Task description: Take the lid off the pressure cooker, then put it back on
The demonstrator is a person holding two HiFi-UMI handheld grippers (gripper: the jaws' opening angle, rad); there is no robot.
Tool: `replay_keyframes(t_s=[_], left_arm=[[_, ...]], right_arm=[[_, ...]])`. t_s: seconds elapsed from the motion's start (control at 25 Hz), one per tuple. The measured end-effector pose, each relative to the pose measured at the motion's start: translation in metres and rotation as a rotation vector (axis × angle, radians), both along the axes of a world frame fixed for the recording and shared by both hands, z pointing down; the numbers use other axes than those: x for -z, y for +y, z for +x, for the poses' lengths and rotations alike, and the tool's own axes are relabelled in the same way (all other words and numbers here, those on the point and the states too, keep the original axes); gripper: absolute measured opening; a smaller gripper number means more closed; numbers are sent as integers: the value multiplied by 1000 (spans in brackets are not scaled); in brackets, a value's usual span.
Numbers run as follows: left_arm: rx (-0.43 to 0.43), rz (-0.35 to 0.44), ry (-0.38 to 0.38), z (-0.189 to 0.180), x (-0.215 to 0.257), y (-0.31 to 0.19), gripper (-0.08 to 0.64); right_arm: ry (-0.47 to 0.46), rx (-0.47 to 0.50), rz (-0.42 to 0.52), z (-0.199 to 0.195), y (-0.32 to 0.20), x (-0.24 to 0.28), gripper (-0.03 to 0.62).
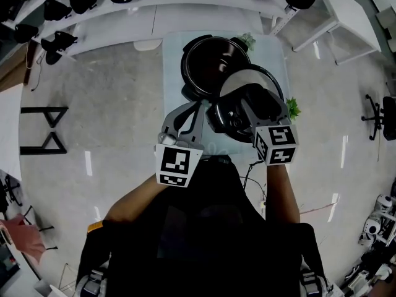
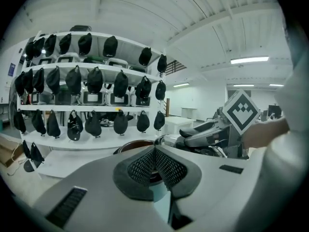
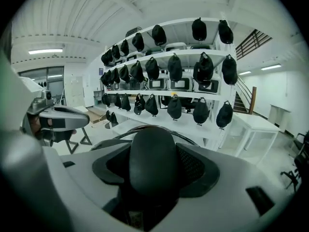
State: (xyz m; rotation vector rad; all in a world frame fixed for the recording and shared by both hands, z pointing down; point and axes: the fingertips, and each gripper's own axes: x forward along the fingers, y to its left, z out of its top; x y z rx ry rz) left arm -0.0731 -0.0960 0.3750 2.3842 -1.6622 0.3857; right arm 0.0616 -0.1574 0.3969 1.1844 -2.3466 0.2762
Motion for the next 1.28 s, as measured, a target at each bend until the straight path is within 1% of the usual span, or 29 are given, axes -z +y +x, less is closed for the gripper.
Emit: replay_keyframes(t_s=[0.16,0.28,0.4,0.68,1.0,1.28], left_arm=[[-41,-15,11,-7,-6,3,8],[-73,-27,13,-5,-14,6,8],[-97,-34,19,3,-19,11,8],[-127,-38,14,32,-20,14,8],[-163,-74,-6,76,-39,12,7],[-166,-117,-27,100,-63,10,8]], right_arm=[[8,-76,-14,10,11,-8,290],[10,-133,-28,22,22,-17,290],[14,-174,-41,37,35,-24,290],[18,-228,-74,75,57,-37,290],[28,-242,-108,107,68,-61,290],[21,-218,-160,117,72,-101,290]])
